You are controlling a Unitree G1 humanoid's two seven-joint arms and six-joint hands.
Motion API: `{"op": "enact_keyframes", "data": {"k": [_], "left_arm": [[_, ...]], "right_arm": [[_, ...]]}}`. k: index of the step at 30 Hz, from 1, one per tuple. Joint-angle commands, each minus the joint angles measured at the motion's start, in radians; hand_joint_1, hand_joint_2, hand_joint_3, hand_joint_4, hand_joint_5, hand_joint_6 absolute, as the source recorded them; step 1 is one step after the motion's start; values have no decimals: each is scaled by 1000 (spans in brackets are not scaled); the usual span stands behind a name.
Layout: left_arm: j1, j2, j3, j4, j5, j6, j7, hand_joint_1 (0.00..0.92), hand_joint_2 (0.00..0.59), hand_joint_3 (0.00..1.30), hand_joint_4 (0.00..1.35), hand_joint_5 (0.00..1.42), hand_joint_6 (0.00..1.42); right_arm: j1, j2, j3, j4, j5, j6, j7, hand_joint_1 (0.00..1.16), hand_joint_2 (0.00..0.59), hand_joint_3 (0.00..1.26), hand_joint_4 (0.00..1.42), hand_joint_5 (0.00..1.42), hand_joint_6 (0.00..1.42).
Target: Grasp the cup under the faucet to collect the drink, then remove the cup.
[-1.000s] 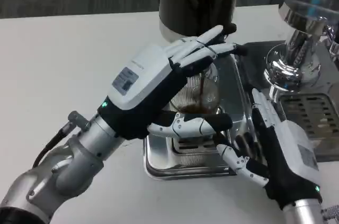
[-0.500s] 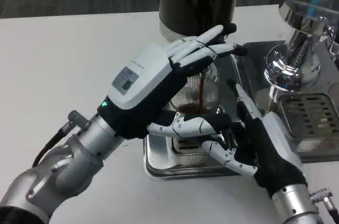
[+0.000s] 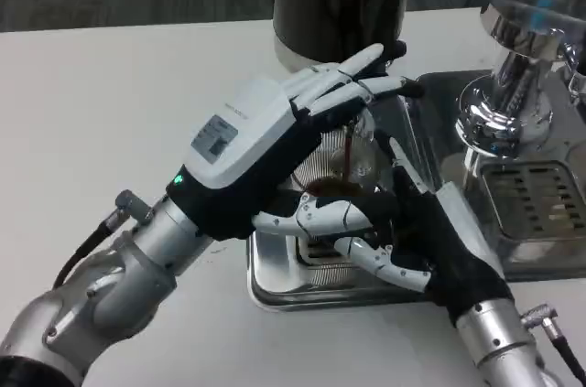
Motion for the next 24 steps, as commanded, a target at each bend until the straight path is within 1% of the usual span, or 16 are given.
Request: {"op": "enact_keyframes", "data": {"k": [1,6,10,16,20,24], "left_arm": [[26,16,-34,10,31,-7,-38,0,171,279,69,265,254],[22,34,-9,10,-9,-11,-43,0,175,281,69,265,251],[18,48,42,4,-80,-6,-40,0,183,271,69,265,242],[14,39,103,1,-183,-20,-63,0,178,241,69,256,222],[20,19,127,4,-269,-37,-92,0,178,233,69,255,220],[65,14,165,-50,-325,-51,-115,0,178,230,72,254,219]], "right_arm": [[-25,7,-8,21,10,-22,14,574,197,0,0,0,98],[-27,13,-14,31,18,-42,18,574,197,0,0,0,98],[-29,16,-18,43,20,-53,19,575,197,0,0,0,98],[-34,21,-17,60,20,-65,22,575,197,0,0,0,98],[-38,24,-19,69,21,-73,21,575,197,0,0,0,98],[-38,24,-20,71,25,-81,23,575,197,0,0,0,98]]}}
